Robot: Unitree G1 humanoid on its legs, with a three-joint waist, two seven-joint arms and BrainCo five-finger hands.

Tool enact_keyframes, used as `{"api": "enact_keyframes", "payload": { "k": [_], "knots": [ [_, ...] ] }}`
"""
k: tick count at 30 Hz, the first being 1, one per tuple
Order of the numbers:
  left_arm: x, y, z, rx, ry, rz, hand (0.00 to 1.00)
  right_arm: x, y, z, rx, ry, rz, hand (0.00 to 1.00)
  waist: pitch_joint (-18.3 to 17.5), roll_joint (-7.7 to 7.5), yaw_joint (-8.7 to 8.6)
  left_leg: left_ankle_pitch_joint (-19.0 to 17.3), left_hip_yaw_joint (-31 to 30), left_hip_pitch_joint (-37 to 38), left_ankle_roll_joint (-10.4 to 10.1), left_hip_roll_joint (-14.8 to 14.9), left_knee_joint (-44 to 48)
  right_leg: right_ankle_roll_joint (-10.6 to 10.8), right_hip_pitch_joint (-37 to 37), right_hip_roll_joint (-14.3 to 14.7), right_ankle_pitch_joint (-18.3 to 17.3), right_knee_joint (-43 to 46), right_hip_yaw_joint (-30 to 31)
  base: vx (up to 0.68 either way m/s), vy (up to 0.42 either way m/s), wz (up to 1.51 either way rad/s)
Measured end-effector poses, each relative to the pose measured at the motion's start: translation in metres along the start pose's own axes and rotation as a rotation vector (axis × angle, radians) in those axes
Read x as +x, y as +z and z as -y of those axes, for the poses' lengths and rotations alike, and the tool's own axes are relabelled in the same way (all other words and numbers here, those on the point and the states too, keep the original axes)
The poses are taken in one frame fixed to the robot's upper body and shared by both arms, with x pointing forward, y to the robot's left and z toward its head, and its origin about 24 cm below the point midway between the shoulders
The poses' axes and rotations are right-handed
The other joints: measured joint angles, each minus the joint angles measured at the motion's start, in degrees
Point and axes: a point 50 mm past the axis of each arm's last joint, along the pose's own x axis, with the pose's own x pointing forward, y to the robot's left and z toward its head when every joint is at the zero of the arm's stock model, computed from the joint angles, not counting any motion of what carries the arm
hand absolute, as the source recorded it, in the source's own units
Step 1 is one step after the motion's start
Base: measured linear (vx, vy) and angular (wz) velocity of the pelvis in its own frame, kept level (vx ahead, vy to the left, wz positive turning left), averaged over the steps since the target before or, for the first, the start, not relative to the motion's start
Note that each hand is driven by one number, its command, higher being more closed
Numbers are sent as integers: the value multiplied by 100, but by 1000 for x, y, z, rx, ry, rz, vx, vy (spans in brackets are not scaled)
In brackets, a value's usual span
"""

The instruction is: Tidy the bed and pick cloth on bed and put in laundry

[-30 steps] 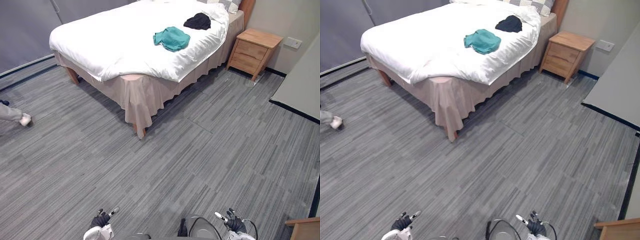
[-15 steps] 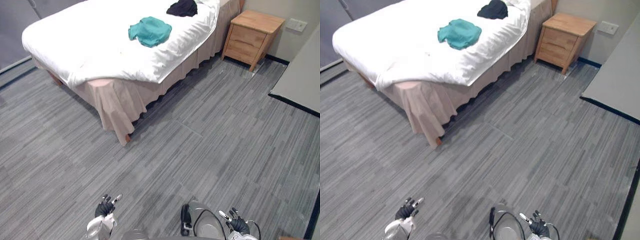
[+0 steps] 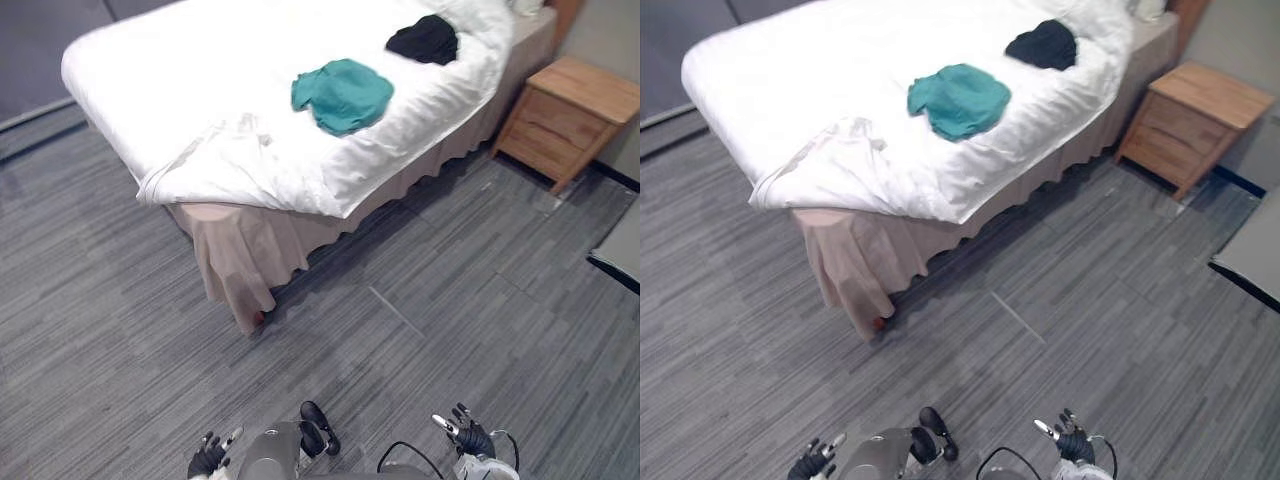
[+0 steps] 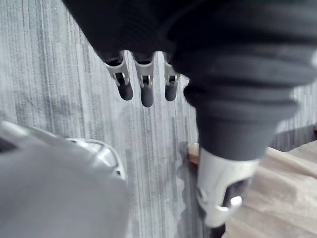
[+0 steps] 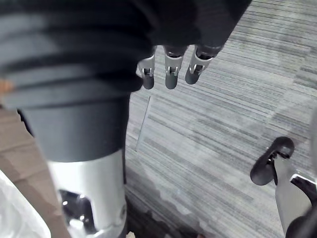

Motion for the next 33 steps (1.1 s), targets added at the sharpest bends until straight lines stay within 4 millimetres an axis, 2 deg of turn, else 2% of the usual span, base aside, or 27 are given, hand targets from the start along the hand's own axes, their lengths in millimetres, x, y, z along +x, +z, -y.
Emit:
{"api": "enact_keyframes", "payload": {
  "k": [1,2,3,5,6,8,9,10,11,12,13,14,15,16,17,18,19,20,21,22,23,25,26,29,31,33],
  "knots": [
    [3,13,3,25,-19,45,0,0,-2,1,25,-14,1,0,13,16,5,33,-319,105,-193,58,-193,97,-187,104,80,-922,284,253,-147,117],
    [4,19,4,30,-25,68,0,-1,-3,1,48,-21,0,0,-4,-20,10,50,-465,113,-247,70,-262,155,-284,121,174,-1416,453,287,-210,122],
    [6,30,5,36,-31,102,0,-2,-6,3,84,-36,-2,0,-13,-71,33,67,-737,134,-392,95,-366,174,-418,126,529,-2344,805,271,-259,101],
    [8,39,5,41,-32,124,0,-4,-11,4,137,-66,-6,0,-4,-97,65,-50,-1014,166,-619,210,-285,155,-540,126,1260,-3474,1260,312,-336,92],
    [5,39,-3,-8,-11,135,0,-8,-19,2,173,-74,-22,0,-1,-117,82,-457,-1122,158,-886,396,202,2,-592,114,1722,-3499,1355,303,-358,62],
    [-1,38,-17,-87,25,149,0,-14,-32,-2,210,-75,-67,0,-103,-289,188,-922,-1126,269,-1115,477,690,-166,-583,31,1745,-3048,1323,438,-502,18],
    [-4,33,-22,-138,46,142,0,-15,-34,-1,210,-72,-88,0,-130,-161,239,-1236,-1123,369,-1338,735,1066,-29,-581,141,1850,-2675,1200,460,-498,-6],
    [-5,27,-19,-163,44,131,0,-16,-32,2,204,-75,-90,0,-152,0,239,-1294,-1101,354,-1418,939,1281,-76,-535,292,1704,-2616,1137,417,-397,20],
    [-5,22,-11,-189,30,129,0,-15,-29,6,195,-80,-86,0,-180,169,187,-1161,-930,6,-1426,1183,1973,-138,-461,379,1554,-2594,965,351,-320,45],
    [-4,24,5,-204,1,161,0,-16,-28,9,193,-82,-85,0,-146,215,109,-682,-791,-350,-1260,1415,2732,-306,-357,377,1544,-2614,888,394,-354,40],
    [-5,23,12,-198,-2,186,0,-16,-29,9,196,-78,-90,0,-100,202,114,-448,-572,-525,-1213,1591,3133,-432,-170,370,1555,-2717,883,385,-335,4],
    [-6,28,15,-173,-1,220,0,-16,-28,8,194,-72,-87,0,-109,209,100,-565,-381,-446,-1392,1599,2871,-518,15,362,1574,-2851,897,327,-233,-20],
    [-6,34,18,-156,-3,252,0,-16,-28,8,193,-69,-84,0,-117,215,95,-583,-357,-392,-1424,1548,2569,-530,96,346,1582,-2933,894,308,-165,-21],
    [-7,57,27,-131,-21,355,0,-16,-27,9,189,-72,-79,0,-126,210,92,-558,-352,-249,-1455,1330,1676,-534,173,295,1584,-3042,903,216,-90,-8],
    [-10,75,33,-114,-39,435,0,-16,-27,10,189,-76,-76,0,-134,222,84,-430,-427,-196,-1376,1171,1032,-534,194,269,1584,-3088,902,243,-56,-3],
    [-18,111,43,-73,-67,603,0,-17,-29,12,188,-83,-80,0,-153,288,74,304,-419,-140,-1165,1038,90,-530,224,304,1582,-3141,869,213,9,0],
    [-28,143,46,-31,-72,745,0,-17,-33,13,191,-89,-97,0,-187,321,55,576,-364,-48,-1316,1016,-213,-511,276,342,1570,-3199,872,198,29,4],
    [-35,159,47,-6,-69,816,0,-17,-35,12,193,-89,-105,0,-189,302,53,637,-374,19,-1361,988,-345,-503,304,339,1566,-3220,864,164,71,7],
    [-55,197,49,46,-67,1008,0,-20,-42,10,204,-93,-121,0,-236,219,35,674,-370,128,-1383,919,-649,-465,315,321,1542,-3298,844,99,66,8],
    [-66,212,50,63,-73,1090,0,-21,-45,10,207,-97,-131,0,-257,184,32,698,-371,163,-1419,889,-768,-458,316,315,1543,-3346,843,87,83,9],
    [-83,237,54,90,-95,1218,0,-23,-51,12,211,-108,-147,0,-276,152,21,734,-380,205,-1428,846,-938,-432,325,300,1559,-3412,822,38,58,8],
    [-104,265,56,168,-109,1374,0,-32,-63,19,220,-137,-180,0,-300,124,-18,832,-411,386,-1408,742,-1189,-370,520,260,1597,-3598,758,51,57,15],
    [-106,267,57,178,-110,1389,0,-33,-64,20,220,-140,-184,0,-316,126,-18,838,-410,401,-1408,737,-1216,-370,522,257,1597,-3600,758,40,43,9],
    [-124,295,59,277,-133,1506,0,-36,-69,23,224,-162,-203,0,-385,152,-109,982,-394,451,-1399,688,-1484,-344,487,259,1615,-3636,745,-8,1,4],
    [-129,311,71,350,-206,1526,0,-36,-69,23,224,-164,-207,0,-389,158,-178,1065,-301,460,-1417,680,-1643,-336,377,311,1662,-3689,827,-51,0,-10],
    [-123,318,84,387,-248,1491,0,-34,-67,22,223,-160,-204,0,-376,153,-194,1076,-184,362,-1416,685,-1646,-309,209,333,1680,-3667,959,-76,19,-30]
  ]
}}
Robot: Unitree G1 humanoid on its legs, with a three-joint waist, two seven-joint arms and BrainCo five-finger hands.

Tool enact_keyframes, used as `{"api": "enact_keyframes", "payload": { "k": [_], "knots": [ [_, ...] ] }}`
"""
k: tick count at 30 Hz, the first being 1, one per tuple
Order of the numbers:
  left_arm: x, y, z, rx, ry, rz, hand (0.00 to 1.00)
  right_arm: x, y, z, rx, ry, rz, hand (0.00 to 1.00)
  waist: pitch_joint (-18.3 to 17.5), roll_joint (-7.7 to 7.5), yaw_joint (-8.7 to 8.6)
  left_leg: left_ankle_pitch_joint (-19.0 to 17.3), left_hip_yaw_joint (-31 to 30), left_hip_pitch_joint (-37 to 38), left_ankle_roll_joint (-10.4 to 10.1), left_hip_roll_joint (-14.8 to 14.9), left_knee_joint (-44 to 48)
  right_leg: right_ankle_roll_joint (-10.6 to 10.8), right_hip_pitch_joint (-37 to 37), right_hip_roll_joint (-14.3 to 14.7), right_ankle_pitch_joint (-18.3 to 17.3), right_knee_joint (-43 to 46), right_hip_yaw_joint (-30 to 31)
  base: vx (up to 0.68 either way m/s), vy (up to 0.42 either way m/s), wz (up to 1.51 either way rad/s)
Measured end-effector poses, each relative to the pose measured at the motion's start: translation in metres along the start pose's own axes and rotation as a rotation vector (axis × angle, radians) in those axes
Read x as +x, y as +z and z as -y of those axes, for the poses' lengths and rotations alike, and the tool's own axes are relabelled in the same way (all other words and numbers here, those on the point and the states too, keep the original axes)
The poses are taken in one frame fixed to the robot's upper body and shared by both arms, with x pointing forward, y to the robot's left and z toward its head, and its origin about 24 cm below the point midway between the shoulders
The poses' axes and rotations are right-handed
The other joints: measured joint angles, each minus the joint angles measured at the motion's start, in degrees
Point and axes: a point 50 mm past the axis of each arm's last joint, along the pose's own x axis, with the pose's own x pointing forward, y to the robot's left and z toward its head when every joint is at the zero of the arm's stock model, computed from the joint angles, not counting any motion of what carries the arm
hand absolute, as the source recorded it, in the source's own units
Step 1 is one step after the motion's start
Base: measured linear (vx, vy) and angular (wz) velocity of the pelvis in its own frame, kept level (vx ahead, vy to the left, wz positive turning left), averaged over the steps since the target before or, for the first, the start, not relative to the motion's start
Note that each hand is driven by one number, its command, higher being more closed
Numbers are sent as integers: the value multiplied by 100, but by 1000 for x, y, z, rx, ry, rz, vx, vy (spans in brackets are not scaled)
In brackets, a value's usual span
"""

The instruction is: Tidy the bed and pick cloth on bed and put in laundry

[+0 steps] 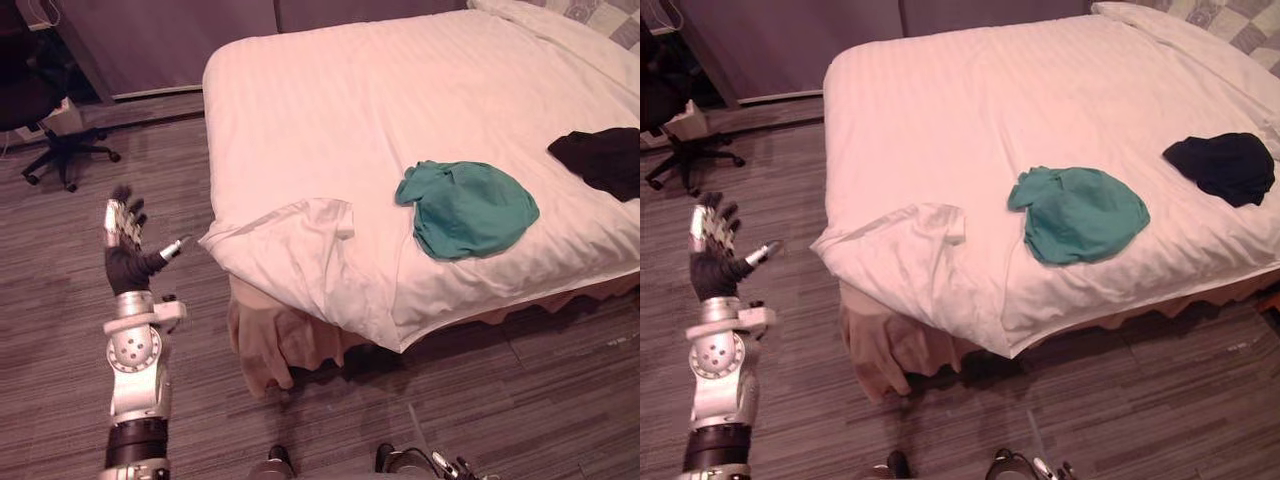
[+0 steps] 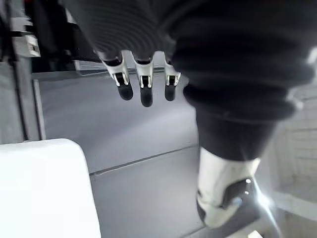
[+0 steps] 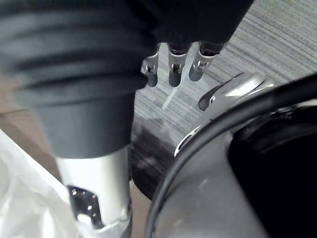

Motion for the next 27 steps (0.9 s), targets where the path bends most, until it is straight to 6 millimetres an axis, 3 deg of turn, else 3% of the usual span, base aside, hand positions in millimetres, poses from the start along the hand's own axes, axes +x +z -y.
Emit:
{"api": "enact_keyframes", "payload": {
  "k": [4,6,8,10,11,16,22,25,27],
  "knots": [
    [29,-17,33,-1,-104,-107,0,9,21,-16,15,44,62,0,450,-30,-147,53,222,-342,44,-16,53,30,-521,-5,85,240,261,-76,7,-32],
    [40,-23,57,116,-214,-142,0,15,42,-35,36,95,129,0,869,-101,-309,64,386,-603,70,-40,186,55,-942,-24,171,409,476,-93,0,-34],
    [45,-26,67,169,-248,-164,0,17,54,-43,53,122,177,0,1073,-105,-373,81,474,-702,95,-64,235,45,-1073,-27,243,414,551,-38,25,-36],
    [61,-29,67,262,-233,-202,0,16,80,-61,61,191,290,0,1412,-120,-438,71,681,-881,116,-68,341,54,-1350,-27,325,453,752,-22,28,-45],
    [71,-28,65,315,-205,-211,100,15,91,-70,48,232,334,0,1507,-138,-457,60,752,-1031,130,-60,422,45,-1532,-25,347,506,825,-3,-3,-25],
    [105,-15,42,493,-125,-237,100,13,116,-103,-15,339,408,0,1703,-352,-458,7,1016,-1326,126,125,619,4,-1840,97,466,456,990,24,-21,-19],
    [97,-25,31,598,-170,-295,100,1,146,-99,87,337,531,0,1736,-408,-456,-20,1006,-1151,113,198,606,25,-1450,141,641,28,876,8,-9,-2],
    [66,-45,27,609,-250,-333,100,-20,187,-77,124,290,704,0,1733,-390,-465,-71,907,-845,93,188,547,41,-973,117,636,-167,764,23,22,13],
    [20,-63,22,582,-327,-358,100,-47,226,-61,111,221,868,0,1715,-367,-438,-72,751,-595,87,173,443,59,-583,101,621,-350,576,48,16,34]
  ]
}}
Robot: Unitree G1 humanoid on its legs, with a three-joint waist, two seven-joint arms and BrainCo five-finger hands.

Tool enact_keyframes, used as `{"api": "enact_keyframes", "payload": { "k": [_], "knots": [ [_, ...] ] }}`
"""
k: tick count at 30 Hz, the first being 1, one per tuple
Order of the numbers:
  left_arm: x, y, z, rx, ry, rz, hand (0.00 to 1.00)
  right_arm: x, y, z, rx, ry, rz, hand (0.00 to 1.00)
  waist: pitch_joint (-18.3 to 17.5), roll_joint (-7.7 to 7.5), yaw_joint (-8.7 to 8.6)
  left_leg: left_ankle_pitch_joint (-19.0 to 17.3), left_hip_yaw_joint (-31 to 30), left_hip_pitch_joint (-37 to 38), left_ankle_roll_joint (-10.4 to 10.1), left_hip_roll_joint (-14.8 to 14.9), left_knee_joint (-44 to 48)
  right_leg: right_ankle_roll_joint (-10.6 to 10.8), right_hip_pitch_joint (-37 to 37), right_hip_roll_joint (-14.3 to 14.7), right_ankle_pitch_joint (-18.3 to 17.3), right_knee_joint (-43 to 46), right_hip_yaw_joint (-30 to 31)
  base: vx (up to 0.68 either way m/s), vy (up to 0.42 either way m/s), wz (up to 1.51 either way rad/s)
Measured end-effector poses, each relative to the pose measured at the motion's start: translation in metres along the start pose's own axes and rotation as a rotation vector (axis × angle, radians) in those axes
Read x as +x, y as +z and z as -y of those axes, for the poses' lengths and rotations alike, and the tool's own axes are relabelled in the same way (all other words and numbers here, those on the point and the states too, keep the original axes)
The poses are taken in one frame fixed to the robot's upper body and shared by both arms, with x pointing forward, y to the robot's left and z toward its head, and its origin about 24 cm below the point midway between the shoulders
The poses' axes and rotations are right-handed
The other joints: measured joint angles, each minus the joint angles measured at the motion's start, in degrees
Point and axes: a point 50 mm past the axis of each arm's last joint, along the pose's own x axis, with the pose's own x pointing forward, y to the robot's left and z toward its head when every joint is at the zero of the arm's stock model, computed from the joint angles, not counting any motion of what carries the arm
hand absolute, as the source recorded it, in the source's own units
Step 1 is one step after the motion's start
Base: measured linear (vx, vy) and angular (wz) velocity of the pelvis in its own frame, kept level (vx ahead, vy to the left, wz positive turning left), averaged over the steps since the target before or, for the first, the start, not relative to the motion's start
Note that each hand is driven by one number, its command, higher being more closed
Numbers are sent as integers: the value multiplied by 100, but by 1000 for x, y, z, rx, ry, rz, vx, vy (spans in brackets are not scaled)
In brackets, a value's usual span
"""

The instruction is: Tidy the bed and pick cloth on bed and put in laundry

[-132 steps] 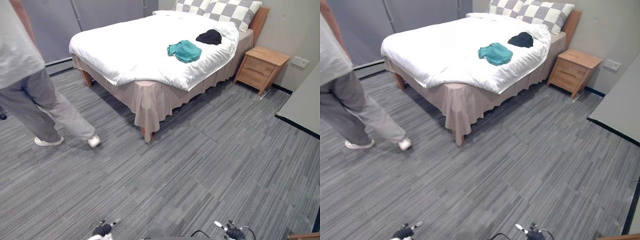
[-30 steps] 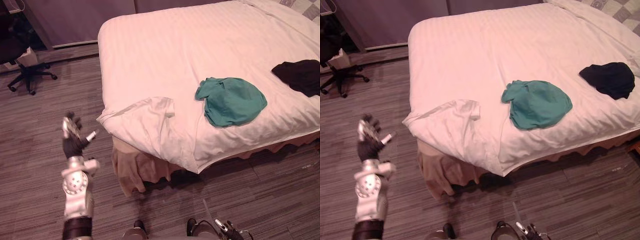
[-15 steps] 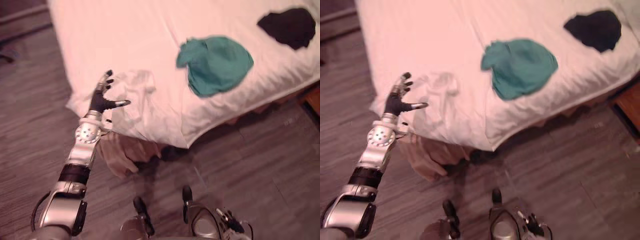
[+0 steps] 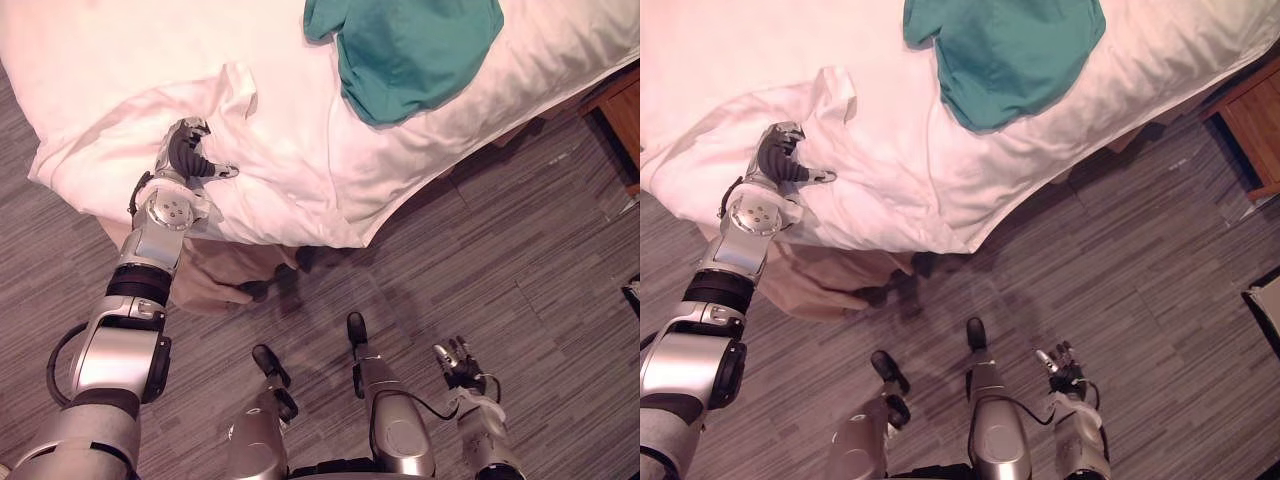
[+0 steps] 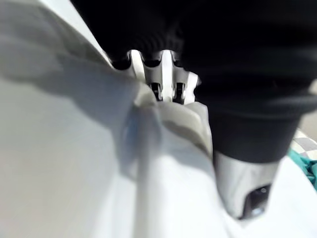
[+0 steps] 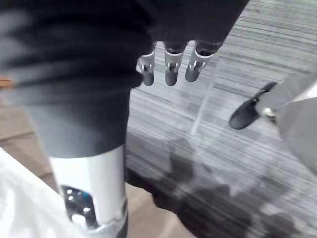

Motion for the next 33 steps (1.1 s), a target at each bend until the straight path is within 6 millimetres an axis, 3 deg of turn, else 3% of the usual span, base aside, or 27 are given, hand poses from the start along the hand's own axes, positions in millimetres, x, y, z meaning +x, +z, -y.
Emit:
{"api": "enact_keyframes", "payload": {
  "k": [1,3,4,5,7,8,9,10,11,14,15,17,18,21,22,25,26,28,31,33],
  "knots": [
    [-12,-10,7,-7,-26,-15,100,2,13,0,-26,-5,42,0,-18,22,14,6,-61,45,-9,-7,-33,10,79,-3,-9,-33,-51,68,16,38],
    [-72,-59,50,-91,-133,-185,100,6,49,-5,-134,12,146,0,-365,109,149,10,-232,88,-18,-28,-94,13,273,-12,-10,-253,-228,114,-3,40],
    [-88,-72,61,-116,-156,-248,100,7,53,-8,-160,21,157,0,-468,124,189,10,-265,94,-18,-32,-113,12,305,-12,-10,-300,-265,114,-11,33],
    [-112,-87,78,-162,-191,-341,0,8,57,-14,-190,48,167,0,-599,156,275,18,-330,136,-32,-42,-143,11,398,-18,-9,-366,-342,122,-7,36],
    [-160,-97,123,-343,-212,-487,0,11,58,-36,-348,149,178,0,-892,254,537,19,-599,316,-33,-61,-154,53,746,-29,-73,-373,-643,109,-3,59],
    [-168,-99,129,-368,-211,-516,0,13,57,-44,-375,181,177,0,-986,255,582,19,-684,334,-33,-69,-161,47,804,-39,-111,-370,-712,63,-8,58],
    [-185,-104,138,-395,-209,-588,0,16,54,-61,-435,250,177,100,-1161,269,635,20,-798,413,-34,-89,-216,28,923,-63,-184,-363,-829,55,-4,44],
    [-209,-116,146,-434,-181,-718,0,19,54,-82,-507,338,194,100,-1287,312,682,30,-886,520,-51,-141,-294,45,1053,-73,-243,-360,-920,40,4,38],
    [-217,-120,147,-452,-153,-765,0,20,55,-89,-527,365,199,100,-1314,305,696,33,-928,540,-55,-161,-305,44,1080,-98,-286,-351,-966,-4,12,38],
    [-270,-149,143,-491,-26,-1079,0,29,65,-123,-658,512,227,100,-1347,349,789,80,-1280,458,-49,-229,-354,93,1117,-160,-426,-185,-1247,-58,6,49],
    [-302,-160,139,-484,21,-1232,0,36,72,-144,-684,580,243,100,-1337,332,827,137,-1439,427,-21,-267,-434,82,1054,-211,-487,-67,-1402,-54,3,54],
    [-329,-166,136,-466,40,-1345,0,45,81,-168,-713,639,265,100,-1284,304,942,248,-1621,303,6,-300,-490,77,973,-223,-494,1,-1489,-49,8,53],
    [-336,-167,135,-459,43,-1385,0,48,88,-186,-759,684,297,100,-1199,286,1088,309,-1696,174,17,-309,-498,68,854,-231,-490,60,-1562,-105,9,53],
    [-334,-166,140,-467,16,-1404,0,41,106,-254,-803,877,402,100,-824,317,1365,553,-1959,-252,45,-311,-538,14,553,-235,-455,158,-1795,-105,6,47],
    [-330,-166,141,-465,8,-1394,0,38,107,-264,-810,915,413,100,-756,332,1412,569,-1976,-312,47,-312,-537,10,508,-237,-453,175,-1824,-97,10,32],
    [-297,-160,146,-483,-9,-1273,0,24,109,-303,-813,1058,438,100,-435,432,1565,722,-2142,-626,87,-350,-537,-16,227,-306,-469,358,-1966,-67,24,29],
    [-274,-154,145,-493,-8,-1178,0,20,109,-316,-788,1092,431,100,-293,478,1614,779,-2171,-766,108,-370,-537,-18,49,-326,-470,461,-1976,-66,41,15],
    [-225,-136,143,-491,-33,-953,0,21,109,-330,-757,1105,391,100,-115,612,1708,885,-2258,-1091,159,-431,-537,-19,-294,-411,-468,622,-2021,-68,48,18],
    [-182,-110,149,-479,-116,-740,0,27,102,-335,-740,1089,322,100,-33,776,1804,960,-2253,-1414,217,-490,-537,-9,-669,-509,-429,732,-2001,-17,42,5],
    [-168,-93,157,-494,-175,-648,0,31,98,-333,-693,1089,272,100,24,895,1854,980,-2241,-1557,245,-522,-538,-7,-839,-548,-372,726,-1957,-17,32,-6]
  ]
}}
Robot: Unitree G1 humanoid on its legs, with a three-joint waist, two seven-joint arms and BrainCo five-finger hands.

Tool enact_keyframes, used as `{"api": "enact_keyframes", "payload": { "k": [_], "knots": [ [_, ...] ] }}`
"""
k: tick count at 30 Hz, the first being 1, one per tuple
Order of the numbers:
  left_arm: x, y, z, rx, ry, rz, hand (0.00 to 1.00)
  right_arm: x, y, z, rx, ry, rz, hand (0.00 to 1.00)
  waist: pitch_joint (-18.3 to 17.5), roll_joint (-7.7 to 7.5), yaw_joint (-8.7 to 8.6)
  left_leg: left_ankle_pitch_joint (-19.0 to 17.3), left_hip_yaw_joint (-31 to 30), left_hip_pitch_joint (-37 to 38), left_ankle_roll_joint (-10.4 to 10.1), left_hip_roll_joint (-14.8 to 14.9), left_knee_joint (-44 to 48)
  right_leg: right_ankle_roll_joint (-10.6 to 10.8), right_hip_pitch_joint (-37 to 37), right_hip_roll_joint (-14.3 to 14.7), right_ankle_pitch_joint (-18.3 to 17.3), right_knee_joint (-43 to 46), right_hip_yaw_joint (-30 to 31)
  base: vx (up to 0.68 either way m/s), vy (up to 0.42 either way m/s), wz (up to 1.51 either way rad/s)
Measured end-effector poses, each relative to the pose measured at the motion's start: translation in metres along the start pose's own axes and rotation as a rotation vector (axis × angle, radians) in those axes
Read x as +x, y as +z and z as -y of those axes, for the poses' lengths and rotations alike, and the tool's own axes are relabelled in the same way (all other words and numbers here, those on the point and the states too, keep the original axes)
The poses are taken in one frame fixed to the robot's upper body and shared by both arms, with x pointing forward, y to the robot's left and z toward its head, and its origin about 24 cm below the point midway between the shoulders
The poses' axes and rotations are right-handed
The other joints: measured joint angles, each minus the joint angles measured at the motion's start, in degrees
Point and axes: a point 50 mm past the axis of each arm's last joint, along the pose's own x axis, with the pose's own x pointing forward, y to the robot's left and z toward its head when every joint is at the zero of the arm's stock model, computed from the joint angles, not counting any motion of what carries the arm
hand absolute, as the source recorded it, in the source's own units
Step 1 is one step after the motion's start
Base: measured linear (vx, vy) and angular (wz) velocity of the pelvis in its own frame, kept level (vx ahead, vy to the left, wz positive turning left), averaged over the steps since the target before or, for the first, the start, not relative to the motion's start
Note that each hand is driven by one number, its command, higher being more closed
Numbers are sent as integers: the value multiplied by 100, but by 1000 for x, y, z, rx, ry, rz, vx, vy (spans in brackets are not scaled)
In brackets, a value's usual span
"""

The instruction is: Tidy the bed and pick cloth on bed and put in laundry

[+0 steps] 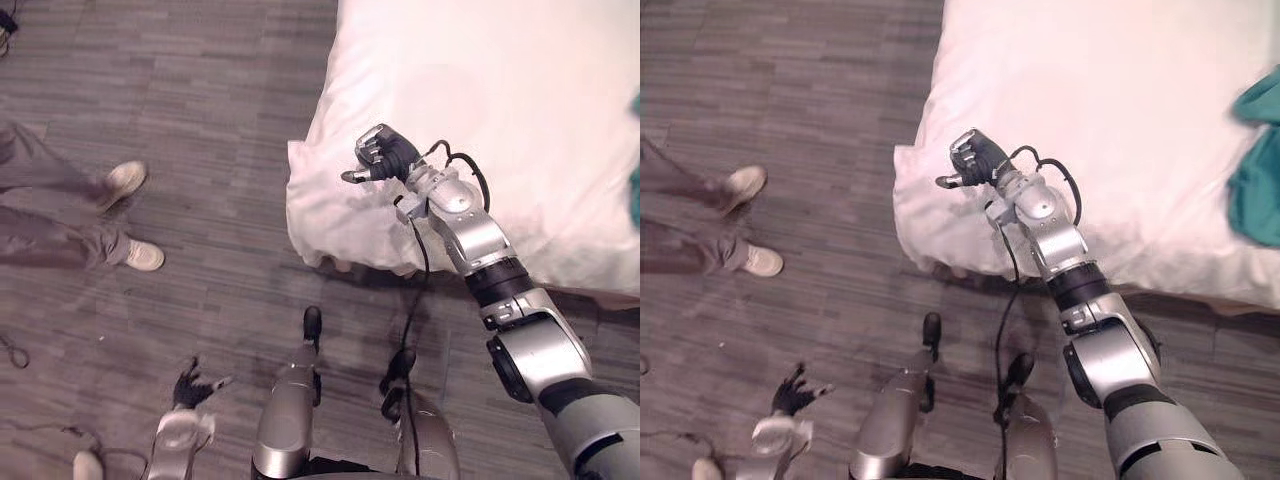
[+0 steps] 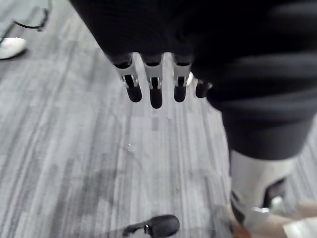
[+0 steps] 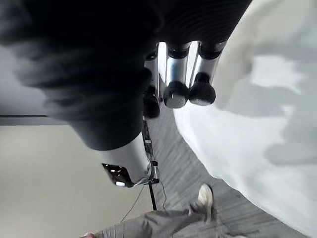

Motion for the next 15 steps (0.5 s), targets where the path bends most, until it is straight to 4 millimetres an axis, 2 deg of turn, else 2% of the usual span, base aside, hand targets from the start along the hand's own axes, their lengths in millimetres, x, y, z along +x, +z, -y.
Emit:
{"api": "enact_keyframes", "payload": {
  "k": [3,5,7,8,9,10,11,12,13,15],
  "knots": [
    [2,14,25,26,-124,63,0,2,2,-5,108,74,41,100,79,207,-29,23,128,-186,32,-43,0,60,-246,-46,128,-73,135,-7,37,-22],
    [0,13,34,35,-170,63,0,1,-3,-7,126,135,48,100,86,279,-65,21,182,-196,33,-62,0,75,-286,-50,192,-139,229,1,29,-22],
    [-2,11,38,43,-195,63,0,1,-11,-13,143,199,41,100,64,351,-193,20,189,-186,33,-70,1,87,-253,-54,234,-209,232,15,18,-4],
    [-2,10,38,26,-195,60,0,0,-25,-21,158,259,4,100,67,367,-280,9,192,-149,20,-90,1,89,-187,-36,239,-276,220,0,0,0],
    [-1,12,38,8,-194,68,0,-10,-60,-31,181,287,-125,100,68,367,-317,-3,185,-96,5,-88,2,100,-98,-15,255,-351,207,0,0,0],
    [0,13,38,6,-194,76,0,-19,-82,-35,195,286,-205,100,68,367,-320,-9,173,-74,-3,-85,2,104,-59,-10,257,-375,191,34,-3,9],
    [1,17,37,-9,-191,89,0,-41,-121,-43,188,278,-372,100,70,364,-322,-21,153,-43,-19,-66,2,109,10,-7,253,-398,156,45,-11,15],
    [3,19,36,-31,-193,94,0,-71,-159,-55,166,292,-531,100,78,352,-323,-28,150,-30,-28,-62,2,116,48,-17,244,-398,124,52,-8,15],
    [4,19,32,-54,-181,90,0,-97,-183,-68,146,322,-638,100,106,315,-358,-34,152,-6,-37,-67,2,125,81,-34,240,-398,103,66,2,8],
    [5,16,24,-107,-147,65,0,-121,-202,-90,97,401,-720,100,174,213,-496,-46,161,129,-49,-68,1,129,222,-58,231,-392,71,73,7,-3]
  ]
}}
